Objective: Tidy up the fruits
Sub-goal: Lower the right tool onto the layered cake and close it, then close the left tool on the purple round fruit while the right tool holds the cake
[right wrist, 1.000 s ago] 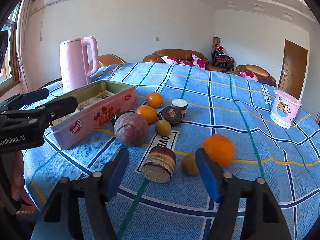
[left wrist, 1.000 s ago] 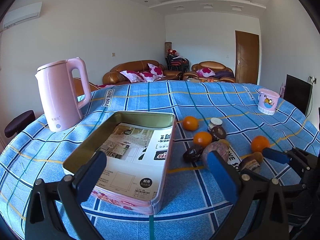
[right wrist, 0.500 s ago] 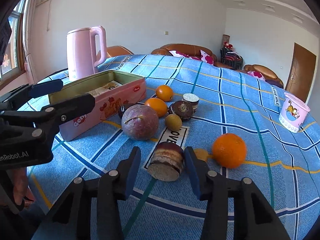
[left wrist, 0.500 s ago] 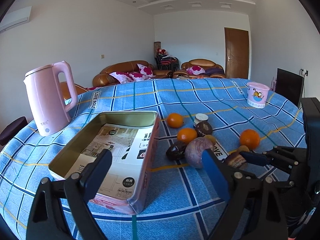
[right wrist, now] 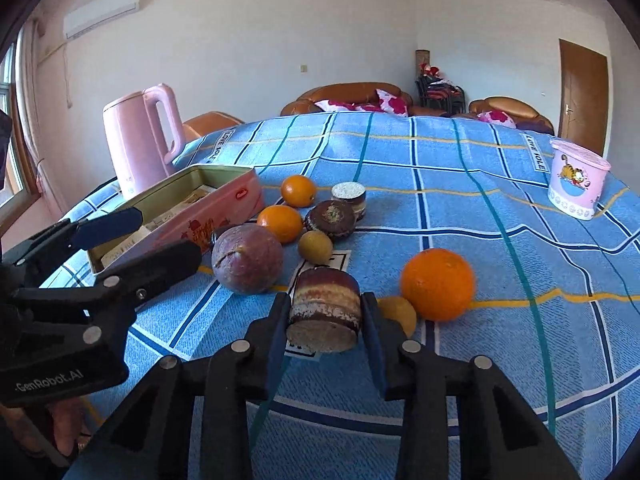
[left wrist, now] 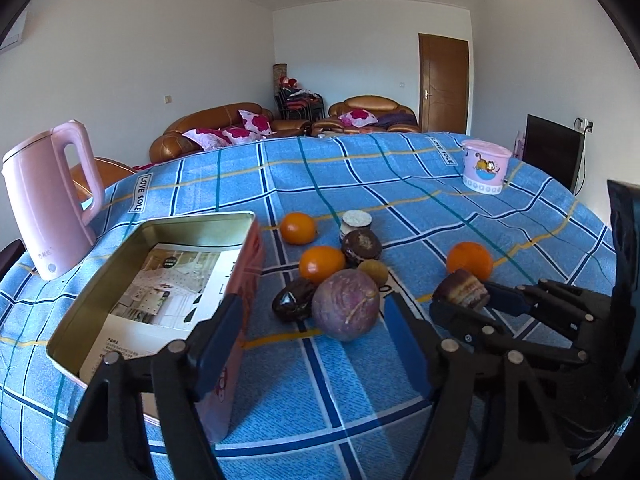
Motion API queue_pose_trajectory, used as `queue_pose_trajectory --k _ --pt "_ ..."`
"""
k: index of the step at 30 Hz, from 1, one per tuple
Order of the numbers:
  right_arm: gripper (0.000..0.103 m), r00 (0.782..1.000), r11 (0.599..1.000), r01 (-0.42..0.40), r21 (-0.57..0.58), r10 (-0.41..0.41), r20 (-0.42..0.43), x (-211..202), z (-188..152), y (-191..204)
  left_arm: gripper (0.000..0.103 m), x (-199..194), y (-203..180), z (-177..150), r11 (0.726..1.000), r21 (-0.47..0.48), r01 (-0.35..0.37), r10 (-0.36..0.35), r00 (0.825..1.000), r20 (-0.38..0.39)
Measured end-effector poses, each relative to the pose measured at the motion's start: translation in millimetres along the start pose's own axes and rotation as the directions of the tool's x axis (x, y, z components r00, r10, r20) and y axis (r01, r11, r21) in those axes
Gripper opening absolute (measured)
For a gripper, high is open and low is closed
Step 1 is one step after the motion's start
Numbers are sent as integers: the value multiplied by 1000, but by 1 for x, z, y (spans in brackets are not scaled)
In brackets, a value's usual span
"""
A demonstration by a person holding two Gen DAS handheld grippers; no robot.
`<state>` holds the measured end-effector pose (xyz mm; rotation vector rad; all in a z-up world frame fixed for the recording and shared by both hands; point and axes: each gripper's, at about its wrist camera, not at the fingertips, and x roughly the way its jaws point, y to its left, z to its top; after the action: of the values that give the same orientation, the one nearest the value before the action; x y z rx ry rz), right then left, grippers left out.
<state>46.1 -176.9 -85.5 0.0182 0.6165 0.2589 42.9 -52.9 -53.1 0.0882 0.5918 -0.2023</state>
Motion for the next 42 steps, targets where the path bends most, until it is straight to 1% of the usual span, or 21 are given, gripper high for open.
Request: queue_pose_trajectory --k 2,4,9,11,12,16,17,18,21,24,29,42 --pt "37 999 1000 29 -1 -29 15 -2 0 0 60 9 -1 1 1000 -3 18 -18 999 -41" --pt "37 998 999 51 -7 -51 22 -2 1 1 55 16 -3 2 999 -7 33 -34 997 -73" --pt "37 997 998 61 13 -61 38 -4 1 -2 54 30 -8 5 997 2 74 -73 989 -128" --pt "37 997 998 61 30 -63 52 -6 0 -6 54 36 -13 5 997 19 74 -70 986 -153" --pt "37 996 997 59 42 -62 60 -7 0 -7 54 38 -13 5 998 18 63 -59 986 -155" --pt "37 996 998 61 31 -63 56 -6 -1 -6 55 43 -12 9 998 17 67 -64 986 -151" --pt "37 997 998 59 32 -61 55 -6 0 -6 55 44 -12 10 997 15 71 -68 986 -150" --pt "37 997 998 55 32 -57 54 -6 0 -7 48 44 -11 9 996 13 89 -86 985 -152" --pt "37 997 998 58 23 -59 53 -5 -1 -6 48 41 -11 8 997 19 76 -73 988 -137" --pt "37 997 998 54 20 -55 53 -5 -1 -6 48 39 -7 8 996 5 89 -87 988 -125" --pt "37 997 999 48 13 -49 67 -7 -3 -6 48 31 -1 8 995 -13 98 -98 992 -80" --pt "37 994 999 40 -8 -39 104 -13 -5 -2 48 14 1 7 996 -13 89 -89 996 24"
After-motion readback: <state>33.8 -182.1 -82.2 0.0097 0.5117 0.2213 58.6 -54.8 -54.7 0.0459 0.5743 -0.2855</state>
